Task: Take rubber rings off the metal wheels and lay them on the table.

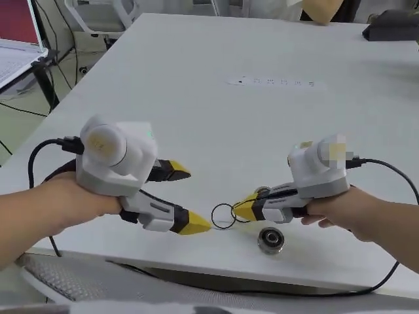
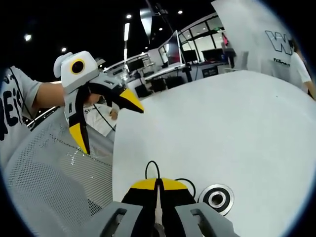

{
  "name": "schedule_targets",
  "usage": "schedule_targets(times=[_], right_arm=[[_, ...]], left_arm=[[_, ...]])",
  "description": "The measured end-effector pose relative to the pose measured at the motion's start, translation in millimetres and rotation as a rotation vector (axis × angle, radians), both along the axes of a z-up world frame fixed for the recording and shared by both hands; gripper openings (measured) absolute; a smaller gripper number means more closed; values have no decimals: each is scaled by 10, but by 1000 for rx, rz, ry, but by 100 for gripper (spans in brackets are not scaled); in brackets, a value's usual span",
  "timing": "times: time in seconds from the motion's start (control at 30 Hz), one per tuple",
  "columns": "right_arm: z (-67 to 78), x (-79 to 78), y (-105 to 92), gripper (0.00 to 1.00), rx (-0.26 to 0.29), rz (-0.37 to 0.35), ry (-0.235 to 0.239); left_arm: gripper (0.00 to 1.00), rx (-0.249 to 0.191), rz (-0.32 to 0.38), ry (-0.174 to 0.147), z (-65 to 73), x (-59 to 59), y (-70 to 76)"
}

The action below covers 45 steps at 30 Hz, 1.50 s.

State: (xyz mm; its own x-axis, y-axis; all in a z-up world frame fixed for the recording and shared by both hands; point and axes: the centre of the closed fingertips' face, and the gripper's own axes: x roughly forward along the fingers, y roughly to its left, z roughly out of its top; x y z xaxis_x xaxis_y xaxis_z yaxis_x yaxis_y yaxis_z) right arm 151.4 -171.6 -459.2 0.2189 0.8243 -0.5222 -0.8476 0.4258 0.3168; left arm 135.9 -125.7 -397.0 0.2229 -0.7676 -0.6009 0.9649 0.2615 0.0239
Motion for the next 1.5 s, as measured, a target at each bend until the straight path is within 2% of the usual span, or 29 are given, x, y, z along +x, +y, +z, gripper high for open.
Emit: schedule_targets(times=[0.17, 0.43, 0.7, 0.87, 1.17, 1.3, 1.5], right_arm=[[-18, -13, -9, 0, -13, 6, -4], [-10, -19, -21, 8, -20, 12, -21], [109, -5, -54, 23, 11, -5, -47], [212, 15, -80, 29, 32, -15, -90], [319, 35, -217, 42, 31, -47, -141], [319, 38, -305, 48, 27, -67, -151], [345, 50, -463, 54, 4, -96, -190]], left_arm=[[59, -1, 1, 0, 2, 7, 7], [59, 0, -4, 0, 4, 4, -13], [59, -3, -5, -1, 21, 38, -30], [59, -2, -10, -6, 44, 64, -60], [60, -9, -17, -12, 75, 128, -139], [60, -8, -20, -11, 69, 142, -174], [60, -5, -27, -11, 68, 177, -253]])
